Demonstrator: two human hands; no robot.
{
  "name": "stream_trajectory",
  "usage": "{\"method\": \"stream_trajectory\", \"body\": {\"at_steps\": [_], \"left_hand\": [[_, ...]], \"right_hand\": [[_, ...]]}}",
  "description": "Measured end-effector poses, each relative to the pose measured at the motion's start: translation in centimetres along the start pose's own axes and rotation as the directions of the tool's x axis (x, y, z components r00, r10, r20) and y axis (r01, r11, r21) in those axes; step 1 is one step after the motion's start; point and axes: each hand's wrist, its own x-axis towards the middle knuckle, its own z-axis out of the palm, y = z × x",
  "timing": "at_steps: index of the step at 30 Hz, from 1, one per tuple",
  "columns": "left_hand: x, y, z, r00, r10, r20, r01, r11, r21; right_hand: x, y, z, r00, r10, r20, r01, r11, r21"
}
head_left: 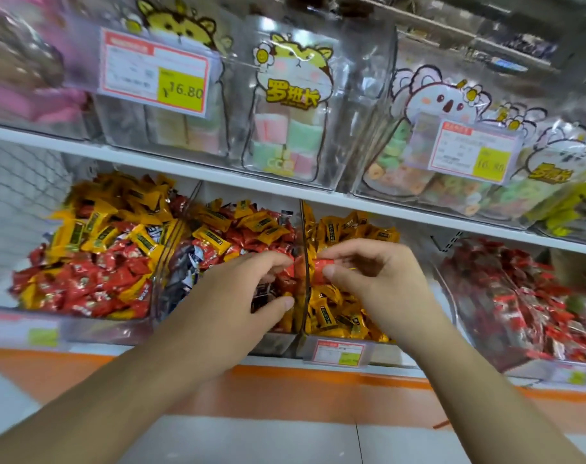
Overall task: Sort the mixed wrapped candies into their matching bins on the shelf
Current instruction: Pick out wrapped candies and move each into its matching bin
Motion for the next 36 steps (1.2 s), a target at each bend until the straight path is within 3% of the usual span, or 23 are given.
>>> {"method": "stream_trajectory", "body": {"at_steps": [6,10,13,15,20,25,28,32,36], "left_hand": [[-1.5,-0.3,-3.6,0.996,-0.067,-0.065,0.064,0.997,-0.044],[-2.2,-2.3,-7.4,0.981,-0.118,-0.151,0.142,0.976,0.163],[-2.2,-4.6,-10.0,0.947,-0.171,-0.271,0.261,0.903,0.341],[-2.2,-5.9,-10.7,0.932,-0.232,-0.277,0.328,0.866,0.377],[-1.6,-5.4,-9.3,0.977,-0.165,-0.137,0.203,0.919,0.339],[-0.6,-3.1,-5.2,0.998,-0.049,0.025,0.041,0.963,0.266],[-0.2,-1.6,-2.5,0.989,0.001,0.150,-0.030,0.981,0.193],[0.2,0.0,0.7,0.958,0.043,0.283,-0.089,0.984,0.154],[0.5,0.8,2.5,0.946,0.030,0.323,-0.089,0.981,0.173]], "right_hand": [[-0.5,-3.6,5.1,0.993,-0.069,0.091,0.054,0.986,0.158],[-0.3,-4.3,6.8,0.990,-0.084,0.115,0.071,0.991,0.111],[0.1,-4.2,7.0,0.995,-0.066,0.075,0.060,0.995,0.077],[0.2,-4.0,6.8,0.997,-0.053,0.053,0.049,0.996,0.068],[1.2,-2.1,3.8,0.998,-0.034,0.050,0.036,0.999,-0.033],[2.4,2.4,-2.4,0.988,0.006,-0.157,-0.035,0.982,-0.187],[1.8,5.3,-5.9,0.976,0.061,-0.209,-0.126,0.941,-0.313],[0.6,8.0,-8.0,0.975,0.148,-0.168,-0.213,0.843,-0.493],[0.2,9.1,-8.4,0.970,0.245,-0.009,-0.194,0.746,-0.637]]}}
